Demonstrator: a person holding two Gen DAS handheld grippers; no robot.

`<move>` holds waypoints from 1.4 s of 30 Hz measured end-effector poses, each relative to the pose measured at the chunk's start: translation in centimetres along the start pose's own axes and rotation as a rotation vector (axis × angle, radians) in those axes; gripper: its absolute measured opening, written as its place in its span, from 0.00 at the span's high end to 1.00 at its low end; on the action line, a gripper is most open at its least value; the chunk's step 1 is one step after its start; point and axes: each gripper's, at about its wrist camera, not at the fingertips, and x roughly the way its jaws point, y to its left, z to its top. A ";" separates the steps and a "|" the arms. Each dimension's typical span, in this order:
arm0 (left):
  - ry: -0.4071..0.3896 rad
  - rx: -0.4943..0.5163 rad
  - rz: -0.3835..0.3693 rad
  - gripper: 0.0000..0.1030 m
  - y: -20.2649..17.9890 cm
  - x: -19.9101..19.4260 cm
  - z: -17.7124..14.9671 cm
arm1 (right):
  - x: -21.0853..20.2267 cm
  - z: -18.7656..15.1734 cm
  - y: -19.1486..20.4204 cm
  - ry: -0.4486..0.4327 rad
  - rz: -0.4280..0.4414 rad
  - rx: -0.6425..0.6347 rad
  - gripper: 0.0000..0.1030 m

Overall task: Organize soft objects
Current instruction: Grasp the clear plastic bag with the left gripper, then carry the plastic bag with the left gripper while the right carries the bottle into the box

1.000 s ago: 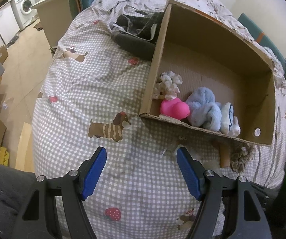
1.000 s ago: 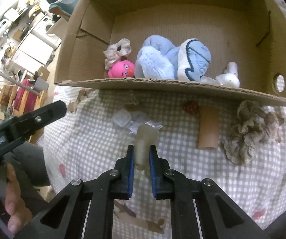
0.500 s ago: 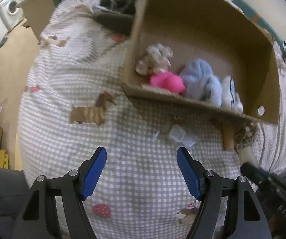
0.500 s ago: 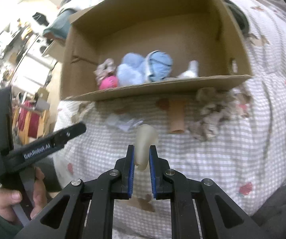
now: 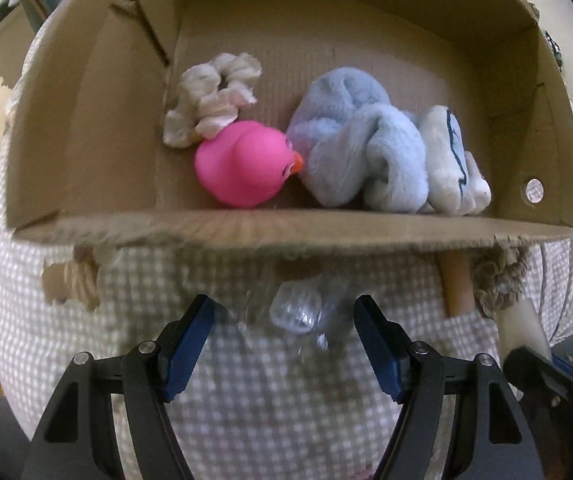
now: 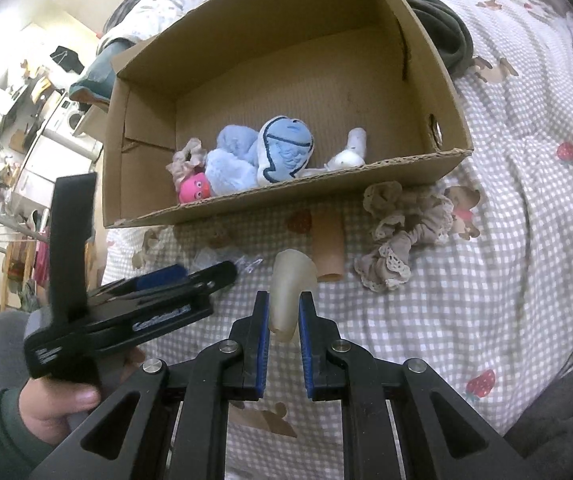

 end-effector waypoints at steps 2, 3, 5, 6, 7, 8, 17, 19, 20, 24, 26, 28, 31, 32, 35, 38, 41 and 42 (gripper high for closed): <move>0.004 0.012 -0.005 0.62 -0.2 0.2 0.0 | 0.0 0.0 0.0 -0.003 -0.004 0.001 0.85; 0.009 0.013 -0.031 0.69 -0.1 0.2 0.0 | 0.0 0.0 0.0 -0.004 -0.006 0.001 0.85; 0.015 0.013 -0.060 0.78 0.0 0.1 0.0 | 0.0 0.0 -0.1 -0.003 -0.008 0.002 0.85; 0.021 0.013 -0.073 0.79 0.1 0.1 0.0 | 0.0 0.0 -0.1 -0.001 -0.005 0.004 0.85; 0.022 0.008 -0.081 0.79 0.2 0.0 -0.2 | 0.1 0.0 -0.1 0.001 0.001 0.008 0.85; 0.024 -0.003 -0.090 0.79 0.5 -0.1 -0.3 | 0.2 0.1 -0.1 0.002 0.004 0.010 0.85; 0.012 -0.046 -0.047 0.79 3.1 -2.3 -4.6 | 0.9 -0.2 0.6 0.010 -0.021 -0.018 0.85; 0.008 -0.051 -0.031 0.79 3.3 -2.9 -5.4 | 1.1 -0.3 0.9 0.008 -0.026 -0.027 0.85; 0.007 -0.056 -0.033 0.79 3.5 -3.1 -5.8 | 1.1 -0.3 1.0 0.008 -0.029 -0.033 0.85; -0.014 -0.076 -0.021 0.79 4.9 -4.5 -6.2 | 1.5 -0.6 1.5 0.004 -0.041 -0.054 0.85; -0.029 -0.082 -0.005 0.79 5.5 -5.2 -6.6 | 1.5 -0.6 1.8 0.000 -0.050 -0.070 0.85; -0.042 -0.086 0.001 0.79 5.9 -5.9 -7.1 | 1.5 -0.6 2.1 -0.004 -0.057 -0.086 0.85; -0.066 -0.083 0.014 0.79 6.0 -7.3 -8.3 | 1.4 -0.6 2.3 -0.009 -0.062 -0.102 0.85; -0.073 -0.080 0.019 0.79 6.3 -7.8 -8.5 | 1.4 -0.6 2.4 -0.010 -0.064 -0.108 0.85; -0.082 -0.073 0.034 0.79 5.9 -8.6 -10.3 | 1.8 -0.6 2.9 0.000 -0.065 -0.134 0.85; -0.097 -0.069 0.064 0.79 5.0 -9.9 -11.5 | 2.1 -0.8 3.3 0.008 -0.076 -0.161 0.85; -0.112 -0.067 0.097 0.79 5.3 -10.8 -12.8 | 2.3 -1.0 3.8 0.011 -0.084 -0.186 0.85; -0.114 -0.067 0.104 0.79 5.0 -11.1 -12.9 | 2.4 -1.0 3.9 0.012 -0.084 -0.193 0.85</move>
